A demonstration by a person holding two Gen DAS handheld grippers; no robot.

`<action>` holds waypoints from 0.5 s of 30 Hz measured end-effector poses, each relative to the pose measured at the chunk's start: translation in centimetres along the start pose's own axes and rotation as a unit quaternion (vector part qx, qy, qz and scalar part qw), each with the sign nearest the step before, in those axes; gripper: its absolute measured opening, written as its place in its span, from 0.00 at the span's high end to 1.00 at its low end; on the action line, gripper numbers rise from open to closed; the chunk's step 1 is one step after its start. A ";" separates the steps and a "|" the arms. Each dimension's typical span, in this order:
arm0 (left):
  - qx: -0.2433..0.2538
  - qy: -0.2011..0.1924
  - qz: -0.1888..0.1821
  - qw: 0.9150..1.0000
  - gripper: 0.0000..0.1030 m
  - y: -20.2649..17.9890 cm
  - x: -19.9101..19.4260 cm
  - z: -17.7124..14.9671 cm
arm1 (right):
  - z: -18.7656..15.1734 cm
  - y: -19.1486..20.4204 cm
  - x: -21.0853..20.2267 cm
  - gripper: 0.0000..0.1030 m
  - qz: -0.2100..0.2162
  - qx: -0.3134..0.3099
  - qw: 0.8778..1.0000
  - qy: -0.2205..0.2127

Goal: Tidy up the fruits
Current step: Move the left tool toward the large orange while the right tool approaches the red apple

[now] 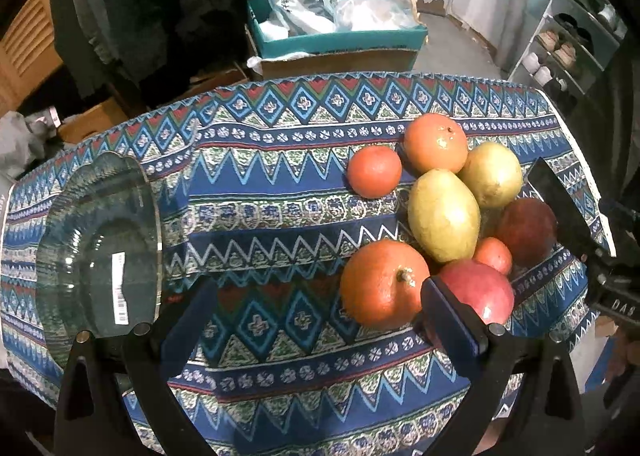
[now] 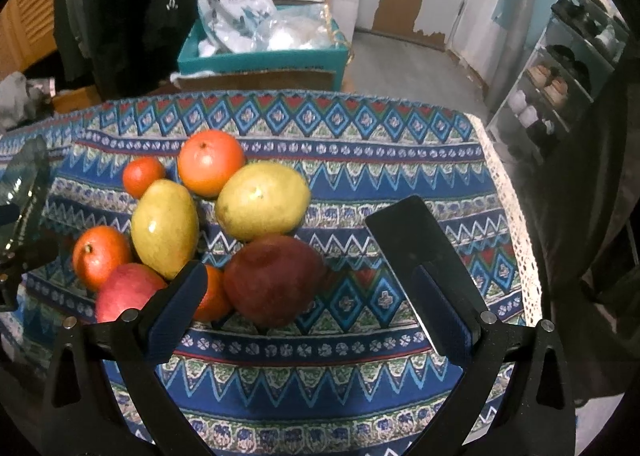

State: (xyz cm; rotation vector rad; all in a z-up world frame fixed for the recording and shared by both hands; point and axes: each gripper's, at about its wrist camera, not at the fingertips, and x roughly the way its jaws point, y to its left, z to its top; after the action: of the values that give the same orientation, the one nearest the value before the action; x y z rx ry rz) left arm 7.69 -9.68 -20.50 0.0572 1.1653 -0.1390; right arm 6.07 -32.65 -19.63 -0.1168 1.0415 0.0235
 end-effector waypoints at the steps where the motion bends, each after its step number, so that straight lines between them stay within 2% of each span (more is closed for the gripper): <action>1: -0.001 0.002 -0.001 1.000 0.01 -0.1 0.3 0.1 | 0.0 0.0 0.3 0.02 0.000 0.000 1.000 0.003; 7: -0.006 0.015 -0.004 1.000 0.01 -0.5 1.8 0.6 | -0.2 0.2 2.4 0.02 0.004 -0.001 1.000 0.020; 15: -0.016 0.032 -0.019 0.999 0.01 -0.6 3.2 1.0 | -0.2 -0.3 4.9 0.02 0.029 0.028 0.998 0.044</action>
State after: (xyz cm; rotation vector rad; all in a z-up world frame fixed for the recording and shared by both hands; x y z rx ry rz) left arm 9.77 -10.68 -22.99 0.0108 1.2317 -0.1525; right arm 8.44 -33.19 -23.96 -0.0371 1.1332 0.0432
